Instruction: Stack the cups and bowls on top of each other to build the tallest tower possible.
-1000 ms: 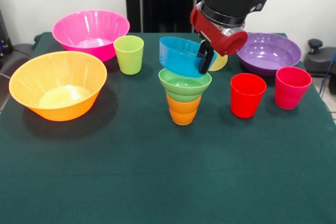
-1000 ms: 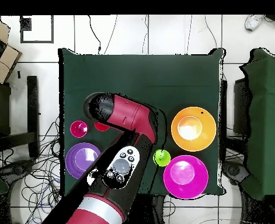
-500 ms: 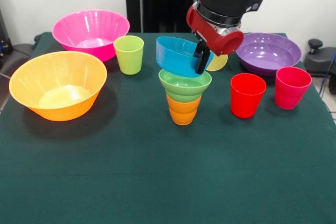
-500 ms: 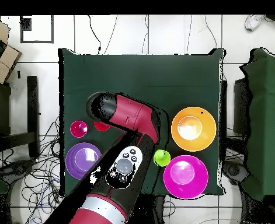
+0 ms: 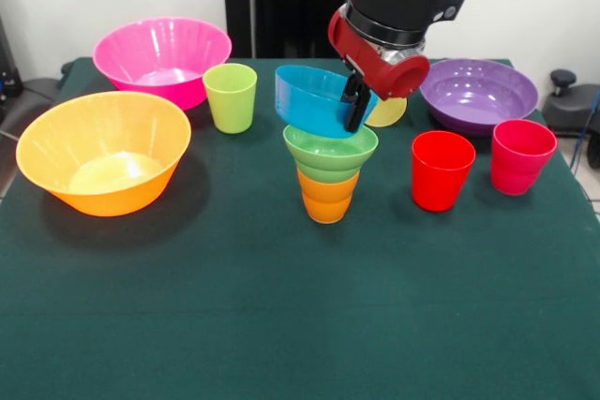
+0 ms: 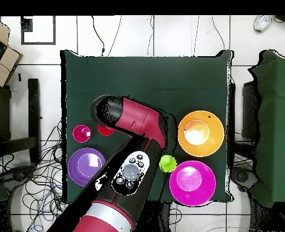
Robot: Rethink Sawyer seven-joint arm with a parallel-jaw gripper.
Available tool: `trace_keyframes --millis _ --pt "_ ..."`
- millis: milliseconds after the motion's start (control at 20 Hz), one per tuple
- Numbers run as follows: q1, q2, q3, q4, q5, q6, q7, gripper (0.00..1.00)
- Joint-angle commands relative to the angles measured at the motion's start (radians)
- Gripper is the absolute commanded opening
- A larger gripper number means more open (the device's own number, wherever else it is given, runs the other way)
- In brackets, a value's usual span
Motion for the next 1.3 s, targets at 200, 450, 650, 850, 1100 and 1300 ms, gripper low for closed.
trace_keyframes --millis 200,450,650,850,1100,1300 --pt "-0.01 0.005 0.092 0.008 0.014 -0.007 0.156 0.0" --pt "-0.011 0.002 0.091 0.015 0.013 -0.015 0.155 0.0" --pt "-0.014 0.003 0.095 0.02 0.013 -0.027 0.152 0.0" --pt "-0.011 0.003 0.091 0.019 0.013 -0.026 0.156 0.0" --pt "-0.009 0.006 0.093 0.023 0.015 -0.038 0.16 0.0" --pt "-0.008 0.007 0.091 0.023 0.015 -0.041 0.162 0.0"
